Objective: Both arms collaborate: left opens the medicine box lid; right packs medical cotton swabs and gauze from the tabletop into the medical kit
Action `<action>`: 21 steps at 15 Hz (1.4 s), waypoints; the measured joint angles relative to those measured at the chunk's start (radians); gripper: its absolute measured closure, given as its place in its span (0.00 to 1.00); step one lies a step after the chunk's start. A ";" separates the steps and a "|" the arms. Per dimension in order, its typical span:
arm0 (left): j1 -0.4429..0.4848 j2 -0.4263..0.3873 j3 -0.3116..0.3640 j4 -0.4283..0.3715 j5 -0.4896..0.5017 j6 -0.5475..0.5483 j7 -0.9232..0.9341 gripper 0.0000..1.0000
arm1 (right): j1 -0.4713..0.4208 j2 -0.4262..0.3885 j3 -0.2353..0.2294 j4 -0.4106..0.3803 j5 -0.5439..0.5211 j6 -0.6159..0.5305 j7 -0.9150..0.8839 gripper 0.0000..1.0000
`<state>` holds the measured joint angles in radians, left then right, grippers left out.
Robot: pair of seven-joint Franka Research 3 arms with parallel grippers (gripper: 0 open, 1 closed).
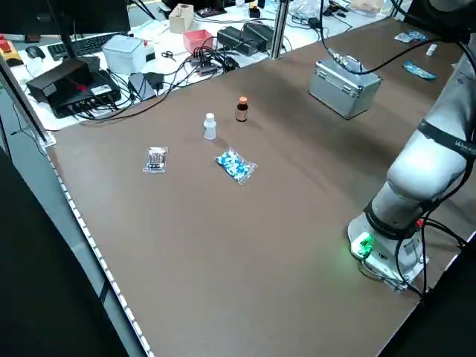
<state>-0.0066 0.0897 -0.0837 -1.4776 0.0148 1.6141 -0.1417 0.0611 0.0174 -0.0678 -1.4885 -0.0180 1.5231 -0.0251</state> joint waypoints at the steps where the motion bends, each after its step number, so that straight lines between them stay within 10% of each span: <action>1: 0.008 0.010 0.000 0.001 0.000 0.001 0.000 0.00 | 0.000 0.000 0.000 0.000 0.000 -0.001 0.000 0.01; 21: -0.097 0.334 -0.090 -0.038 -0.005 0.193 -0.008 0.00 | 0.272 0.245 0.020 -0.017 0.002 -0.023 -0.221 0.02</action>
<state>-0.1035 0.4239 -0.1740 -1.5158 0.0103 1.8076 -0.1497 0.3329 0.2628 -0.0482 -1.5057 -0.0159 1.5005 -0.2458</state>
